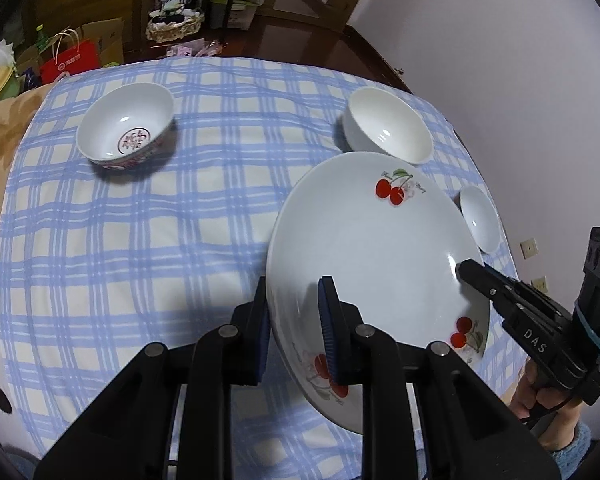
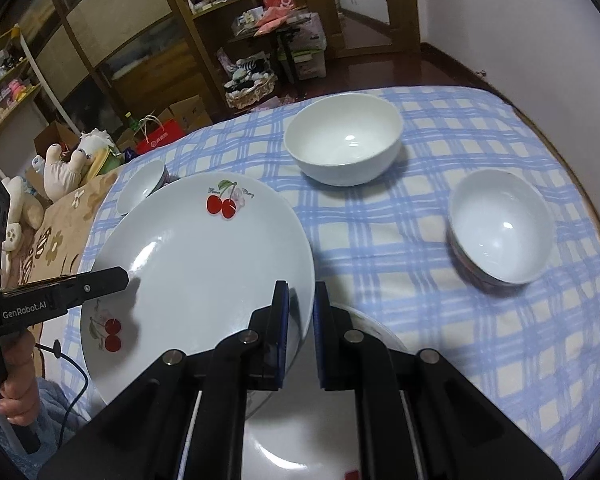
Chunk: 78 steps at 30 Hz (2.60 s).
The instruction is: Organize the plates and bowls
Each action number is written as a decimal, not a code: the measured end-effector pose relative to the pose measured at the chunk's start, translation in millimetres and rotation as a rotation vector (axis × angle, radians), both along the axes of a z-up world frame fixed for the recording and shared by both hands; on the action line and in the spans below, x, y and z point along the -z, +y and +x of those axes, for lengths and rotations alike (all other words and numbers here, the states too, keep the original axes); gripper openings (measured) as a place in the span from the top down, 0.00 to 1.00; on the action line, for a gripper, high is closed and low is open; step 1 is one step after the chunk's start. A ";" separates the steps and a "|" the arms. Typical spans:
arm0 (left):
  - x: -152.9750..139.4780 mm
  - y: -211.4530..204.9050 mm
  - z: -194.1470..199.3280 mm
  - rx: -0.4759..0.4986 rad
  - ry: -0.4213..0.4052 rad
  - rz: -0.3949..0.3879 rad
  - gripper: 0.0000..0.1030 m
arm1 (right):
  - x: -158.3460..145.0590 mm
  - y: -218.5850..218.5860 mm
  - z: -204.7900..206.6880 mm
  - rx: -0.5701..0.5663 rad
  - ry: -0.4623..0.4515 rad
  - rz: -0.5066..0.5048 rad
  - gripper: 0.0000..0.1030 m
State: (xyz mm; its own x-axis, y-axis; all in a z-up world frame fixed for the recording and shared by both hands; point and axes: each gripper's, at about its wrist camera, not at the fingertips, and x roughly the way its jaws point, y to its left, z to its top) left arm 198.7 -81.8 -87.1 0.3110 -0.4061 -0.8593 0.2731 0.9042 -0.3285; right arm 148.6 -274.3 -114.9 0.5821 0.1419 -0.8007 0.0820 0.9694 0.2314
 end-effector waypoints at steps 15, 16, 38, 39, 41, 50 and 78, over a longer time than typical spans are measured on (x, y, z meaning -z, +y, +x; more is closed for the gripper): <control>-1.5 -36.2 -45.9 0.068 -0.020 0.025 0.79 | -12.6 -28.6 -57.0 0.067 -0.015 -0.002 0.88; -1.8 -37.2 -48.6 0.069 -0.024 0.022 0.79 | -12.1 -29.6 -59.8 0.068 -0.014 -0.003 0.88; 17.7 -57.8 -78.4 0.124 -0.013 0.055 0.79 | 13.8 -47.8 -102.4 0.106 0.002 0.043 0.88; 19.4 -58.8 -78.5 0.127 -0.012 0.060 0.79 | 15.8 -48.3 -102.9 0.104 0.004 0.043 0.88; 25.2 -62.8 -77.5 0.140 0.000 0.087 0.79 | 19.1 -48.7 -103.6 0.103 0.007 0.048 0.88; 46.5 -68.3 -73.9 0.162 0.045 0.129 0.79 | 33.5 -51.9 -100.9 0.111 0.025 0.068 0.88; 58.1 -72.5 -66.1 0.161 0.053 0.174 0.79 | 57.3 -54.0 -90.6 0.112 0.065 0.108 0.88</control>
